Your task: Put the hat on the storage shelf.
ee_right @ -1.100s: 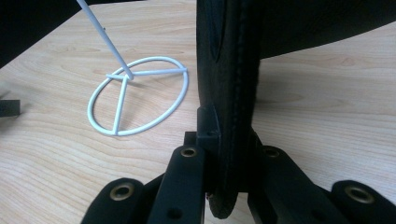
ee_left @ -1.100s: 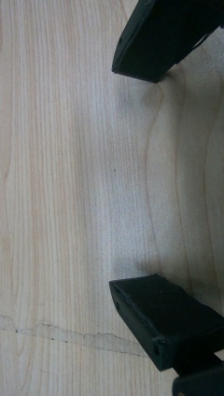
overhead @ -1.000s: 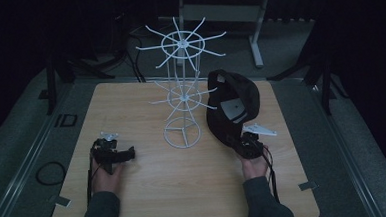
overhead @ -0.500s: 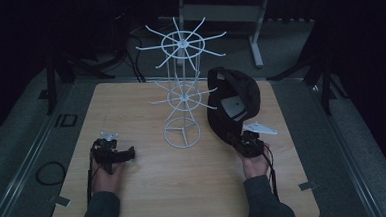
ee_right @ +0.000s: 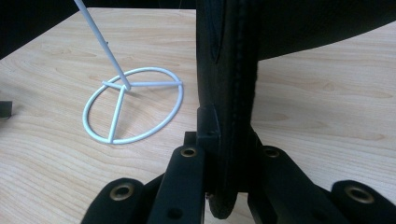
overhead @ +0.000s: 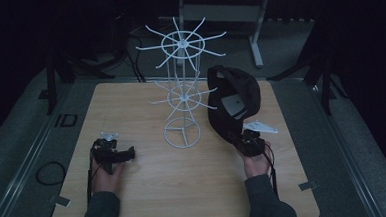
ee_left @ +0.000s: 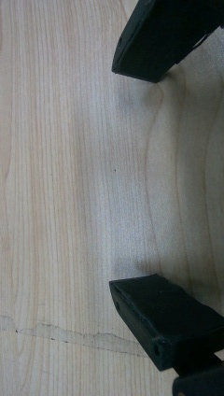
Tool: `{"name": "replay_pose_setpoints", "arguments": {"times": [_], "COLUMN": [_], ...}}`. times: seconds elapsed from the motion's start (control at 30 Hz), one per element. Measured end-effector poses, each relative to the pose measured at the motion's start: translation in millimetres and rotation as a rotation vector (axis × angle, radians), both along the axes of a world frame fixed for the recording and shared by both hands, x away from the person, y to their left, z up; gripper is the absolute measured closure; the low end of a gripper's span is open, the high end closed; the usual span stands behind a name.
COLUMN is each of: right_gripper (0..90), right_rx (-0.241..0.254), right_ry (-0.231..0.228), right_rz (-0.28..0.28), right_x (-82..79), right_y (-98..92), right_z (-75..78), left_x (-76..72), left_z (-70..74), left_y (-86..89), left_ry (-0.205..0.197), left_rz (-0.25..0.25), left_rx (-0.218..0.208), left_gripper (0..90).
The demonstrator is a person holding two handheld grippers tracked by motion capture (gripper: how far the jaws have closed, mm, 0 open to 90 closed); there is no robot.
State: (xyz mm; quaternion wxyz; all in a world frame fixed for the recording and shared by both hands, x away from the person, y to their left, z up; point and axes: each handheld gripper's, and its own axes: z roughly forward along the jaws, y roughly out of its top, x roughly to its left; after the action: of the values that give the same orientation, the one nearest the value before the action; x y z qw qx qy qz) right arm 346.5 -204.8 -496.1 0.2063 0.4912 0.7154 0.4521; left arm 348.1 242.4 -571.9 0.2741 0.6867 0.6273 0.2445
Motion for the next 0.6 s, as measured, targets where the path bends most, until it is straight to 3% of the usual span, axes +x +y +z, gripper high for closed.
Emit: {"name": "replay_pose_setpoints", "arguments": {"times": [0.6], "right_gripper": [86.5], "right_rx": [-0.023], "right_ry": [-0.033], "right_rz": [-0.002], "right_x": [-1.3], "right_y": [-0.7], "right_z": [9.1], "left_x": [0.0], "left_z": [-0.1], "left_y": [-0.1], "left_ry": [-0.001], "left_rz": [0.001], "left_rx": [-0.002], "left_gripper": [0.8]}}
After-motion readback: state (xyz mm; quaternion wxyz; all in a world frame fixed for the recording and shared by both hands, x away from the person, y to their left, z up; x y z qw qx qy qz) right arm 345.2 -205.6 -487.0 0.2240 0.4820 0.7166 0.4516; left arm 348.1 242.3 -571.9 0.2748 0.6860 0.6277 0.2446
